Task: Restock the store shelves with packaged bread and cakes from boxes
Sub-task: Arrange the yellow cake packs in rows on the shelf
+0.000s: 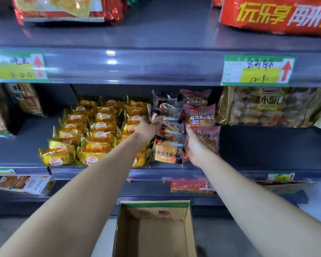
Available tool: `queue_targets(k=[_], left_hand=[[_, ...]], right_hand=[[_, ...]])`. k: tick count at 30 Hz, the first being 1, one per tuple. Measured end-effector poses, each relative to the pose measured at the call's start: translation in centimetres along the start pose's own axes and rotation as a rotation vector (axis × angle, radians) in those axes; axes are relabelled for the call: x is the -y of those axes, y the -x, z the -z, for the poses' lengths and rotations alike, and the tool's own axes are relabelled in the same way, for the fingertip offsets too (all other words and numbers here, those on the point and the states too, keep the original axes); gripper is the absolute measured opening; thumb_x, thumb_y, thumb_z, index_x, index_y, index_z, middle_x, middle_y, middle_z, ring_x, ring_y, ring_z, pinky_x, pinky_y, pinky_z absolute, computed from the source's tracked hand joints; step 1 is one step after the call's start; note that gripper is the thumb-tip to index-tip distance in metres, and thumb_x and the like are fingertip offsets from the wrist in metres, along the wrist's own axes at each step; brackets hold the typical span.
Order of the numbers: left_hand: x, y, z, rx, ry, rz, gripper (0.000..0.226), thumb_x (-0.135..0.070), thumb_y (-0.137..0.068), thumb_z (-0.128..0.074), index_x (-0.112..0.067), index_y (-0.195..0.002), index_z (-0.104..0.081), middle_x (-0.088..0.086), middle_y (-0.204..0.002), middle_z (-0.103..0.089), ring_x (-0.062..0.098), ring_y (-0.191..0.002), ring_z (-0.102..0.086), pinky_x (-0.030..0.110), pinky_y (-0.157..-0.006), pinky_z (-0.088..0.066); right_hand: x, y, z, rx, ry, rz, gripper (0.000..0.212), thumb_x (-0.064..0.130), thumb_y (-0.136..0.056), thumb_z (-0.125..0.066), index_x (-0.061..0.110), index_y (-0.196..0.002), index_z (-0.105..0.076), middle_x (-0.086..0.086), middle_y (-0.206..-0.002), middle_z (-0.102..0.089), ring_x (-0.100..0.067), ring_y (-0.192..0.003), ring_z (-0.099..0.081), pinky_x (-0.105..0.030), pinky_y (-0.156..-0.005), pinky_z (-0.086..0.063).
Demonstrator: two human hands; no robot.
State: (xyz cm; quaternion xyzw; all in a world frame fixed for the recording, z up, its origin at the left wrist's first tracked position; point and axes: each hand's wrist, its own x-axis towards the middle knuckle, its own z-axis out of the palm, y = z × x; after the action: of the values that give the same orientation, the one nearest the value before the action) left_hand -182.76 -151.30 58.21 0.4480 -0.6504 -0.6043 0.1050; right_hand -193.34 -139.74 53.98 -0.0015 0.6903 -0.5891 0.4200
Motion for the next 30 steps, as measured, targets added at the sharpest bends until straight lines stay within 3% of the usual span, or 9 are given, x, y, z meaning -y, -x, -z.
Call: queue_targets(k=[3, 6, 9, 13, 16, 18, 21, 25, 30], left_hand=[[-1.3, -1.3, -0.9, -0.001, 0.148, -0.006, 0.061, -0.025, -0.091, -0.059, -0.013, -0.142, -0.027, 0.006, -0.139, -0.050, 0.027, -0.110, -0.060, 0.029, -0.076, -0.057], [-1.4, -2.7, -1.8, -0.002, 0.189, -0.003, 0.062, -0.031, -0.086, -0.062, -0.020, -0.139, -0.031, 0.006, -0.134, -0.053, 0.030, -0.120, -0.054, 0.044, -0.092, -0.052], [-1.0, -3.6, -2.5, 0.010, 0.243, 0.027, 0.053, -0.028, -0.090, -0.059, -0.020, -0.135, -0.034, 0.009, -0.130, -0.057, 0.031, -0.116, -0.058, 0.053, -0.082, -0.055], [-0.3, -4.1, -2.8, 0.021, 0.283, 0.039, 0.042, -0.027, -0.093, -0.056, -0.017, -0.130, -0.040, 0.009, -0.119, -0.064, 0.024, -0.098, -0.063, 0.041, -0.065, -0.057], [0.2, -4.2, -2.7, 0.034, 0.302, 0.018, 0.031, -0.027, -0.094, -0.055, -0.018, -0.122, -0.043, 0.008, -0.117, -0.065, 0.028, -0.097, -0.066, 0.046, -0.078, -0.057], [0.5, -4.3, -2.6, 0.030, 0.289, 0.003, 0.034, -0.030, -0.094, -0.056, -0.018, -0.123, -0.043, 0.008, -0.118, -0.064, 0.029, -0.101, -0.066, 0.049, -0.086, -0.055], [0.4, -4.6, -2.5, -0.016, 0.242, -0.033, 0.045, -0.036, -0.091, -0.058, -0.018, -0.128, -0.040, 0.007, -0.121, -0.062, 0.033, -0.105, -0.064, 0.049, -0.082, -0.056], [-0.2, -5.3, -1.8, 0.022, 0.269, -0.042, 0.058, -0.039, -0.091, -0.056, -0.027, -0.140, -0.028, 0.006, -0.124, -0.061, 0.029, -0.102, -0.066, 0.043, -0.063, -0.059], [-0.5, -6.4, -1.7, 0.088, 0.335, 0.037, 0.055, -0.053, -0.090, -0.051, -0.017, -0.130, -0.049, 0.011, -0.111, -0.069, 0.032, -0.096, -0.069, 0.051, -0.075, -0.058]], right_hand=[[1.0, -0.3, 0.2, 0.098, -0.010, -0.010, 0.061, 0.068, -0.086, -0.040, 0.021, -0.120, -0.060, -0.010, -0.130, -0.060, -0.024, -0.118, -0.057, -0.046, -0.106, -0.040], [1.0, -2.0, 0.8, 0.146, -0.044, -0.004, 0.049, 0.057, -0.095, -0.035, 0.019, -0.101, -0.065, -0.012, -0.112, -0.068, -0.024, -0.104, -0.064, -0.040, -0.092, -0.049], [1.5, -2.6, 0.5, 0.150, -0.087, 0.003, 0.051, 0.059, -0.093, -0.039, 0.017, -0.104, -0.065, -0.010, -0.106, -0.071, -0.025, -0.098, -0.068, -0.040, -0.082, -0.054], [2.1, -3.5, -0.4, 0.090, -0.090, -0.020, 0.082, 0.081, -0.059, -0.054, 0.025, -0.118, -0.062, -0.007, -0.117, -0.067, -0.029, -0.102, -0.066, -0.053, -0.092, -0.051], [1.8, -4.7, -0.6, 0.055, -0.084, -0.010, 0.096, 0.086, -0.043, -0.053, 0.028, -0.119, -0.062, -0.006, -0.118, -0.066, -0.030, -0.104, -0.064, -0.053, -0.094, -0.048], [2.3, -4.4, -0.9, 0.049, -0.070, -0.008, 0.097, 0.086, -0.040, -0.053, 0.030, -0.118, -0.062, -0.006, -0.117, -0.066, -0.030, -0.104, -0.064, -0.054, -0.095, -0.048], [3.2, -4.9, -1.0, 0.089, -0.051, 0.016, 0.089, 0.086, -0.051, -0.056, 0.029, -0.119, -0.062, -0.008, -0.116, -0.068, -0.030, -0.103, -0.065, -0.053, -0.095, -0.048], [2.6, -9.8, -0.6, 0.126, 0.003, 0.022, 0.128, 0.096, -0.019, -0.057, 0.036, -0.133, -0.049, -0.006, -0.139, -0.053, -0.029, -0.122, -0.054, -0.061, -0.105, -0.033], [3.4, -9.5, -0.8, 0.115, -0.055, 0.009, 0.133, 0.095, -0.013, -0.056, 0.031, -0.130, -0.051, -0.007, -0.134, -0.056, -0.028, -0.116, -0.058, -0.059, -0.105, -0.034]])
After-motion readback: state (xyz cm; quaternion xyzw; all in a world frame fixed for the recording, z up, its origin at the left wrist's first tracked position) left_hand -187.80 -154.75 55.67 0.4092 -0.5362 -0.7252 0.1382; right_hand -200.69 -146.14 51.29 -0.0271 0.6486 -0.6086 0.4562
